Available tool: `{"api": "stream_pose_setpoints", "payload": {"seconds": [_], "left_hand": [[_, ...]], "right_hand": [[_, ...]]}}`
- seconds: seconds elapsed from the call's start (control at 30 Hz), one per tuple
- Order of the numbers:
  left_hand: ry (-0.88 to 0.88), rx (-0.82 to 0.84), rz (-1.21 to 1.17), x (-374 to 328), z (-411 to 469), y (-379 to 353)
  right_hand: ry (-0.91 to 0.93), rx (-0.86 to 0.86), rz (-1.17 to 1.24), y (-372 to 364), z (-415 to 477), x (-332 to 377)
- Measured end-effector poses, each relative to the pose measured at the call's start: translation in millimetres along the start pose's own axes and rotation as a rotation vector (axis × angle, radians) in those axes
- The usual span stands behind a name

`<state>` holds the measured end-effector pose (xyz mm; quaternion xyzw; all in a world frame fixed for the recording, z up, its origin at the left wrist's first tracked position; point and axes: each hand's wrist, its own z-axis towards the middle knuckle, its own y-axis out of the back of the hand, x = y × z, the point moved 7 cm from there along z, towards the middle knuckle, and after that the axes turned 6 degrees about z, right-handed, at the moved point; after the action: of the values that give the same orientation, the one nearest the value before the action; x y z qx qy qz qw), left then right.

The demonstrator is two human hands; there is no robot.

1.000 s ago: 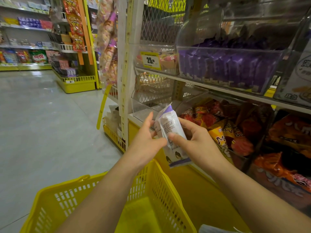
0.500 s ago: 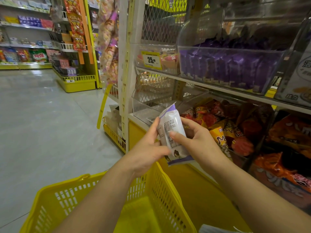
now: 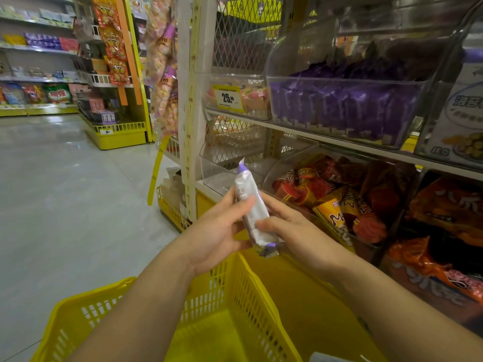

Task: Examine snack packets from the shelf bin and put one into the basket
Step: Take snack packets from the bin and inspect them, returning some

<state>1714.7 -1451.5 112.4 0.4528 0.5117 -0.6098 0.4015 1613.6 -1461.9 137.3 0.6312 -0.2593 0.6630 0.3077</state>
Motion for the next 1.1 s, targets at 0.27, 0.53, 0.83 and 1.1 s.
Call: {"api": "stream_pose_setpoints", "payload": {"seconds": [0.27,0.53,0.83,1.1], "left_hand": [[0.045,-0.085,0.086,-13,-7,6],[-0.05,0.002,0.54,-40,-21,-12],[-0.381,0.027,1.118,-120,-43,-101],[-0.822,-0.061,1.32,-219,-35,-213]], "right_hand": [[0.227,-0.132,-0.45,4,-8,18],[0.283,-0.296,-0.221,35,-29,45],[0.163,-0.029,-0.306,60,-86,120],[0.341,-0.142,-0.583,102,-152,248]]}}
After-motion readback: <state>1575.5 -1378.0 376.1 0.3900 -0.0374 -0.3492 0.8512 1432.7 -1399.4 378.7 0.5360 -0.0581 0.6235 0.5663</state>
